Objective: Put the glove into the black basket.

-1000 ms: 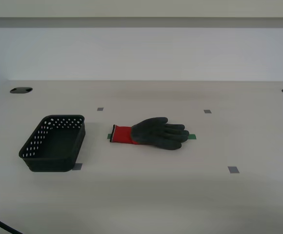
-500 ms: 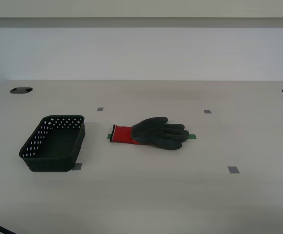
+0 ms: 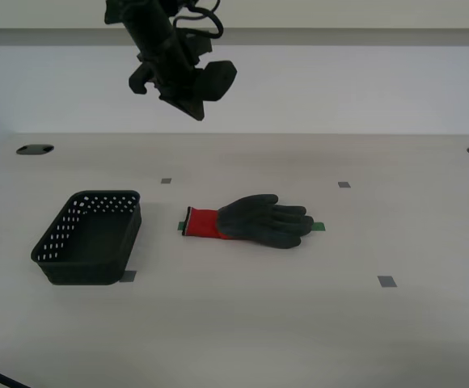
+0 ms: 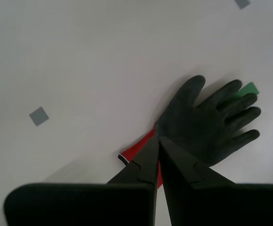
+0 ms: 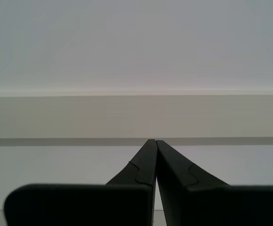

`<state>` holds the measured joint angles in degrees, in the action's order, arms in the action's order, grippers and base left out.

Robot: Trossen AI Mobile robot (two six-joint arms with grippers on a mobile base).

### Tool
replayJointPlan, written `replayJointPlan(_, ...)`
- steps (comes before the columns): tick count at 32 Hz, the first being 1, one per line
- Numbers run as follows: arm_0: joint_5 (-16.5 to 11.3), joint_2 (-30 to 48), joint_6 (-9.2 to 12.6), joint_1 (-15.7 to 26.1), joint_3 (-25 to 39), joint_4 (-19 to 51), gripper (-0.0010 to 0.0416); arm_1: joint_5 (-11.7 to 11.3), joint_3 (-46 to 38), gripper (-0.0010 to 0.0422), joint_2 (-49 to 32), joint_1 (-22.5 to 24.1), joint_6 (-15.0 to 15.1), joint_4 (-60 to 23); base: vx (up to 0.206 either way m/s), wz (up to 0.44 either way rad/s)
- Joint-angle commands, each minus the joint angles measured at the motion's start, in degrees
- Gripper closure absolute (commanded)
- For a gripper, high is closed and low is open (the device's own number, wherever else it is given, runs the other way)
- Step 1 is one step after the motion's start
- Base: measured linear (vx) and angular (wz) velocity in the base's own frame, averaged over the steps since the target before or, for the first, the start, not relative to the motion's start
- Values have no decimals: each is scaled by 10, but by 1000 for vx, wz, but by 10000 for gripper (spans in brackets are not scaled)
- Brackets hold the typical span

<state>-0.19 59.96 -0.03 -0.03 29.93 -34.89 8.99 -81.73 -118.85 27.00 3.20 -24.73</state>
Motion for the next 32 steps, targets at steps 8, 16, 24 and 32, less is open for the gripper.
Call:
replayJointPlan(8,0,0,0,0,1,8,405,168,-150,412,-187,34,2,-103,0,0)
replayJointPlan(16,0,0,0,0,1,11,405,73,-185,412,-235,92,23,-98,0,0)
replayJointPlan(24,0,0,0,0,1,11,405,4,-185,326,-234,123,47,-74,0,0)
replayJointPlan(32,0,0,0,0,1,10,405,-37,-188,188,-252,146,-26,-48,0,0)
